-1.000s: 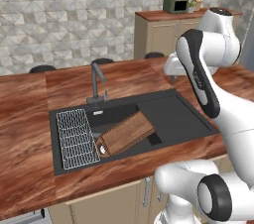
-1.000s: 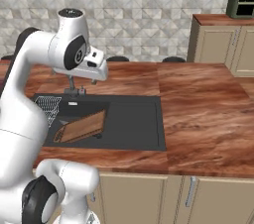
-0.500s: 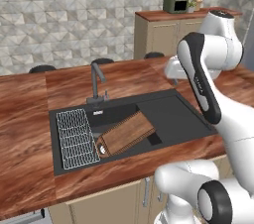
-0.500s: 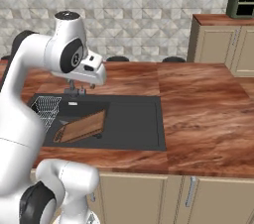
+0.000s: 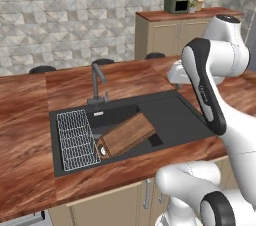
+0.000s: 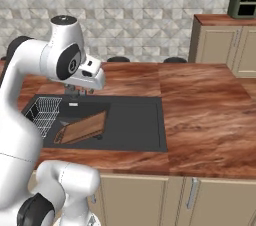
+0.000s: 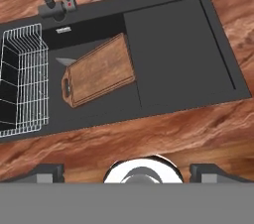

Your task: Move the cutting board and knife to the sink. Then move spray from the cabinet to the counter.

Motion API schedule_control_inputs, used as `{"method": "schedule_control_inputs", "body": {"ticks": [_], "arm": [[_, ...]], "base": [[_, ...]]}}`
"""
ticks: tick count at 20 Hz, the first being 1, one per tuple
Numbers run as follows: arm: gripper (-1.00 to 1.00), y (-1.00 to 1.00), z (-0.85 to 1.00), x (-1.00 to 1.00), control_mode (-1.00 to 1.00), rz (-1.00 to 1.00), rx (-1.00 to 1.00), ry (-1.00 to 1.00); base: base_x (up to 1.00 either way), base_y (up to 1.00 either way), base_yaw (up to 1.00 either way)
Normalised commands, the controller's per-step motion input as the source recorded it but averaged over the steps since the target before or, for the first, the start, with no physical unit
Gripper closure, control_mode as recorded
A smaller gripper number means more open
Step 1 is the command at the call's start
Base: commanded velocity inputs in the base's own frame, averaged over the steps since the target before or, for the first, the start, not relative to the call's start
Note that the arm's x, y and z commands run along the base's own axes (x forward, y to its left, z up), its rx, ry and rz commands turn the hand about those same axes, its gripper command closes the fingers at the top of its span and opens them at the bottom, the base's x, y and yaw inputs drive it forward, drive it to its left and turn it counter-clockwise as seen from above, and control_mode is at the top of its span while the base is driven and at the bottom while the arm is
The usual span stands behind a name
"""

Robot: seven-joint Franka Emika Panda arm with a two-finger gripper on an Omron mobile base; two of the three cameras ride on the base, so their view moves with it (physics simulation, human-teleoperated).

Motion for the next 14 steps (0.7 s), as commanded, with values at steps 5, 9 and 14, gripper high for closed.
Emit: {"method": "schedule_control_inputs", "body": {"ticks": [5,9,14], "arm": [[-1.0,0.0,0.0,0.0,1.0,0.0,0.0,0.0],[-1.0,0.0,0.0,0.0,1.0,0.0,0.0,0.0],[-1.0,0.0,0.0,0.0,1.0,0.0,0.0,0.0]], "base": [[-0.49,-0.2,-0.07],[-0.74,-0.48,-0.16],[-0.88,-0.45,-0.16]]}}
